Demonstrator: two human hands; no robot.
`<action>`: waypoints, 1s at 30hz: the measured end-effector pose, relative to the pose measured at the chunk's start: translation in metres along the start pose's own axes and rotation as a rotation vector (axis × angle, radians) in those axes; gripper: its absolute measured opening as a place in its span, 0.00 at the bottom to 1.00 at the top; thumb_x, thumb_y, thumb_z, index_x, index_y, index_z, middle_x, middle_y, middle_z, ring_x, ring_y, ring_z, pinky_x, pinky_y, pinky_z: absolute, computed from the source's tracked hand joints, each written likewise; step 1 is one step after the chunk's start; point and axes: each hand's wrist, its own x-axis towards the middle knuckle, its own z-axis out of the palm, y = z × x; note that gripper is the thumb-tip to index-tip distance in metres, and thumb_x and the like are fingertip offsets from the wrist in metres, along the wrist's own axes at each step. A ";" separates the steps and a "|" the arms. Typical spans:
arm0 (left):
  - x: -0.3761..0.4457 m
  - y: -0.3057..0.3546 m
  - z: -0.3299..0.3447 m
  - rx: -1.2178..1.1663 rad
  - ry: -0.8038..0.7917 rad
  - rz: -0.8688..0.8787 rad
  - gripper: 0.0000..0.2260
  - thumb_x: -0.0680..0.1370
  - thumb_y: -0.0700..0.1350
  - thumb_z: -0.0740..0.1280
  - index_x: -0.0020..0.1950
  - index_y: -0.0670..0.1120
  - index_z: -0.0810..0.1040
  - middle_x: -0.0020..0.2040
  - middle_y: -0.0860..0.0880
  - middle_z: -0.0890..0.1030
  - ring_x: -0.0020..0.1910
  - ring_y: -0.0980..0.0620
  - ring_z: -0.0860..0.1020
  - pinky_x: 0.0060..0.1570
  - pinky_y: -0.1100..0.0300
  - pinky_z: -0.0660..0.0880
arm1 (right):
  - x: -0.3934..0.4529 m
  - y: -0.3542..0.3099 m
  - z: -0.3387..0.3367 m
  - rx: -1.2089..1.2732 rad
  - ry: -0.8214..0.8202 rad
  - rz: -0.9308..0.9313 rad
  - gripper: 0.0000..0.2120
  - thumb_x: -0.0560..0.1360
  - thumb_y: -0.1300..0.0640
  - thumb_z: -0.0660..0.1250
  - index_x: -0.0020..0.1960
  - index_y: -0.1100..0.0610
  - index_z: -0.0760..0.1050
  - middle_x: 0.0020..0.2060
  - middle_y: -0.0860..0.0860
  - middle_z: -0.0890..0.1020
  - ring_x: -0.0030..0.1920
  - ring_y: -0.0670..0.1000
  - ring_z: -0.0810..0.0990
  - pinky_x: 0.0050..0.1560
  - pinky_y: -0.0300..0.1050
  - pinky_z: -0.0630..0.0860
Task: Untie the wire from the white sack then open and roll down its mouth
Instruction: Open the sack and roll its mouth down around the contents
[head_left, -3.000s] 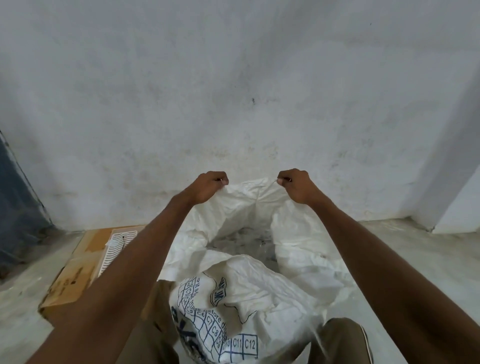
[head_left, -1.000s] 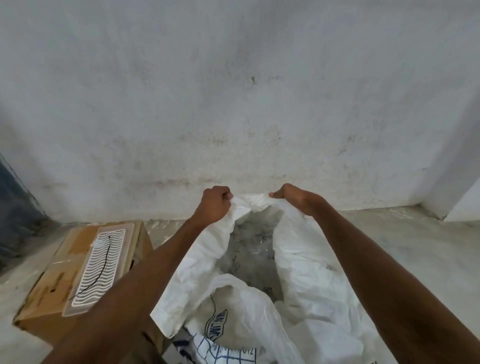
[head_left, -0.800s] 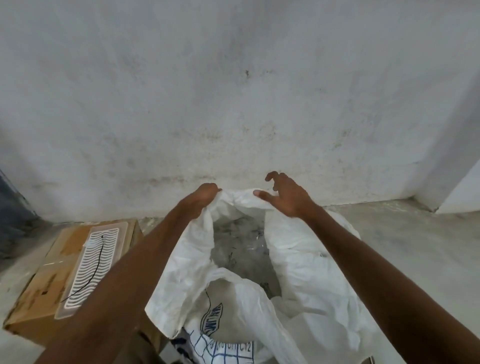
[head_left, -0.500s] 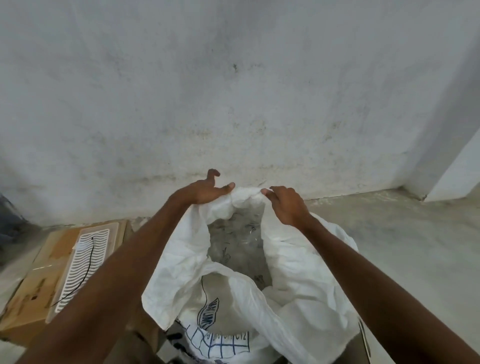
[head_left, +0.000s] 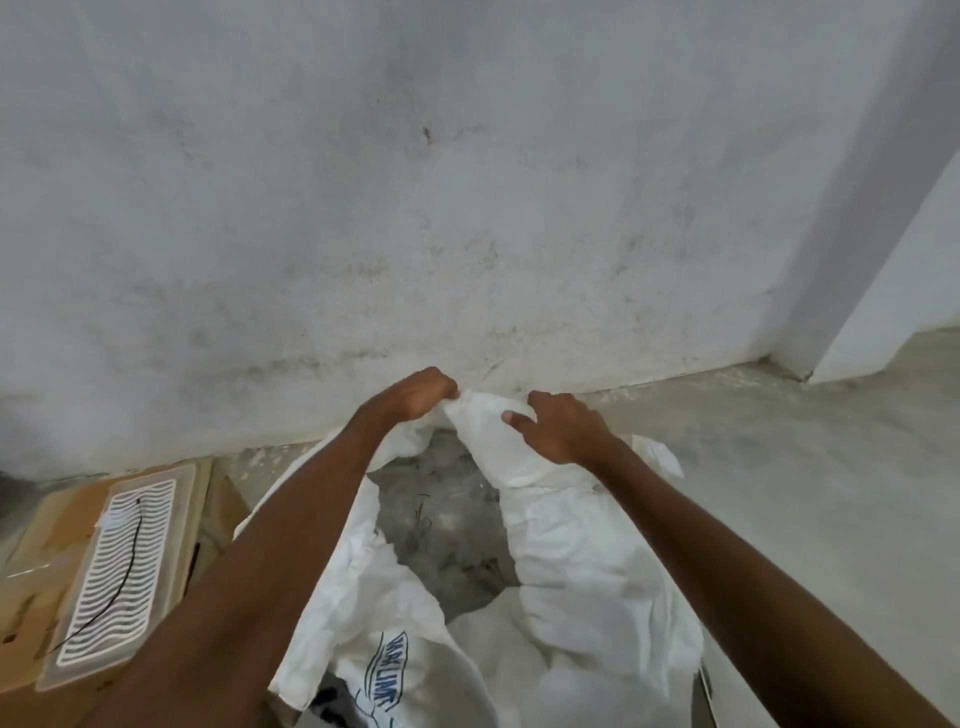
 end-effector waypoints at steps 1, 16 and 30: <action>0.002 -0.001 -0.002 -0.037 -0.013 -0.014 0.17 0.83 0.42 0.60 0.33 0.47 0.65 0.34 0.49 0.67 0.35 0.51 0.65 0.42 0.54 0.62 | -0.006 0.006 0.005 -0.060 0.041 0.038 0.29 0.81 0.34 0.51 0.63 0.57 0.74 0.59 0.56 0.81 0.57 0.59 0.80 0.58 0.55 0.75; 0.026 0.042 0.040 0.268 0.150 0.144 0.16 0.77 0.56 0.52 0.48 0.53 0.78 0.52 0.51 0.81 0.46 0.50 0.77 0.45 0.55 0.68 | -0.005 0.025 -0.049 0.347 -0.175 0.029 0.30 0.78 0.28 0.54 0.38 0.53 0.75 0.36 0.49 0.81 0.40 0.51 0.80 0.43 0.45 0.71; 0.016 0.079 0.045 0.008 -0.144 0.331 0.20 0.81 0.61 0.58 0.46 0.50 0.83 0.46 0.52 0.84 0.47 0.48 0.81 0.51 0.51 0.74 | -0.028 0.052 -0.060 1.167 -0.251 0.369 0.33 0.81 0.34 0.55 0.53 0.63 0.81 0.43 0.57 0.85 0.41 0.56 0.85 0.42 0.46 0.80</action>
